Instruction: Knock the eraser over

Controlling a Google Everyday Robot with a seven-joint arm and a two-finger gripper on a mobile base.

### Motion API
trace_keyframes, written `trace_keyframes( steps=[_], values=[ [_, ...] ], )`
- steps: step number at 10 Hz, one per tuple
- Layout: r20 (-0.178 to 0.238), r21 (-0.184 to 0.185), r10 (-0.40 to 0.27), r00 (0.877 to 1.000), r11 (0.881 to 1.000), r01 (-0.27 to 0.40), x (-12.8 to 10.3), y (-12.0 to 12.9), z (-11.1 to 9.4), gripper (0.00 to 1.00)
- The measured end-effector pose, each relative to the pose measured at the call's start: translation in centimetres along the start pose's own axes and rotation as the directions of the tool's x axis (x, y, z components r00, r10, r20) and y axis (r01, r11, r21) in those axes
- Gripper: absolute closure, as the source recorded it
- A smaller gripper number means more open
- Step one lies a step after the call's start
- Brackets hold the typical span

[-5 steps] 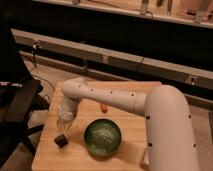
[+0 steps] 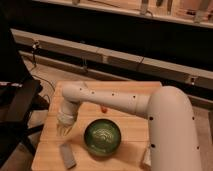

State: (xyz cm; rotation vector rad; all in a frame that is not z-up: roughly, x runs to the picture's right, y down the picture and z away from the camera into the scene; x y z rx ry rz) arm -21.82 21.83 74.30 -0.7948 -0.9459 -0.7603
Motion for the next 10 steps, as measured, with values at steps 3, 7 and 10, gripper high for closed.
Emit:
trace_keyframes(
  steps=[3, 7, 10],
  values=[
    [0.007, -0.007, -0.001, 1.000, 1.000, 0.001, -0.3, 0.7, 0.3, 1.00],
    [0.003, 0.004, 0.002, 1.000, 1.000, -0.002, 0.0, 0.0, 0.2, 1.00],
    [0.004, -0.001, -0.002, 1.000, 1.000, 0.002, 0.5, -0.2, 0.0, 1.00]
  ],
)
